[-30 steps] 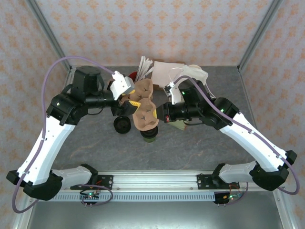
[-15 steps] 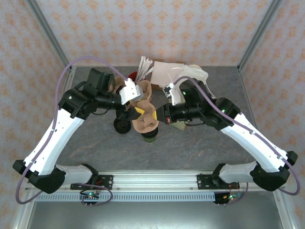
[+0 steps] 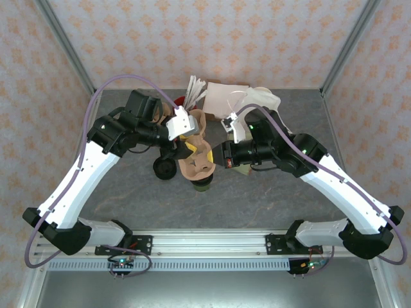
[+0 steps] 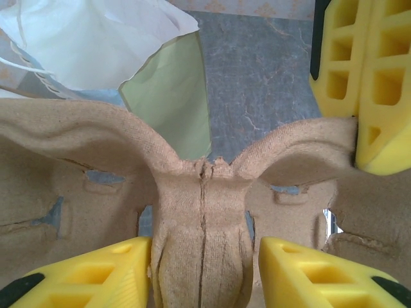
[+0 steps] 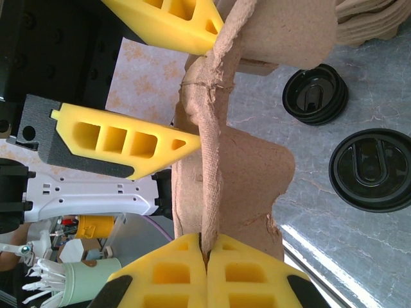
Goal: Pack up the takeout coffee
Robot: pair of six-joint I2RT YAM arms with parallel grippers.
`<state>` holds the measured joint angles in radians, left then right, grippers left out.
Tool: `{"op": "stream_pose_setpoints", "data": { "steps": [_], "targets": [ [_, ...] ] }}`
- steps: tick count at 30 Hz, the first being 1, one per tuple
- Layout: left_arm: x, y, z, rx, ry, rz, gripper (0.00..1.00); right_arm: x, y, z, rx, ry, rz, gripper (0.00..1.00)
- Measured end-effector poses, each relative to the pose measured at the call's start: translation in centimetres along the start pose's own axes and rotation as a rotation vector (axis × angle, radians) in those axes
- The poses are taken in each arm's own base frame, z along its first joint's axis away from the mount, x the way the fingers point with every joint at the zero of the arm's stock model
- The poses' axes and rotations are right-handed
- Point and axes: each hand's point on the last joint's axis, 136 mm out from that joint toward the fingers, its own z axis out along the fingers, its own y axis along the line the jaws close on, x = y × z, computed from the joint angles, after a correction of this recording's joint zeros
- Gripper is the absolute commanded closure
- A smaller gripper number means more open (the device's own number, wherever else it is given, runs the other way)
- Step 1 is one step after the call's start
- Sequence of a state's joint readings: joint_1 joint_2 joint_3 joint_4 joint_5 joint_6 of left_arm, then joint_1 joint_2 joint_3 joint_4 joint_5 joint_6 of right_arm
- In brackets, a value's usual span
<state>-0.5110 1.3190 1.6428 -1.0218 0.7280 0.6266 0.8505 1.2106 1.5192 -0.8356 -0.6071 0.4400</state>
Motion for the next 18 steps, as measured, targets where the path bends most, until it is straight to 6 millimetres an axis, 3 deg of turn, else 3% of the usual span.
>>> {"op": "stream_pose_setpoints", "data": {
  "steps": [8, 18],
  "targets": [
    [-0.1, -0.5, 0.3, 0.003, 0.009, 0.016, 0.53, 0.2, -0.1, 0.2, -0.002, 0.007, 0.001, 1.0],
    [-0.3, -0.7, 1.2, 0.018, 0.025, 0.026, 0.64, 0.8, -0.1, -0.5, -0.009, 0.001, -0.003, 1.0]
  ]
}}
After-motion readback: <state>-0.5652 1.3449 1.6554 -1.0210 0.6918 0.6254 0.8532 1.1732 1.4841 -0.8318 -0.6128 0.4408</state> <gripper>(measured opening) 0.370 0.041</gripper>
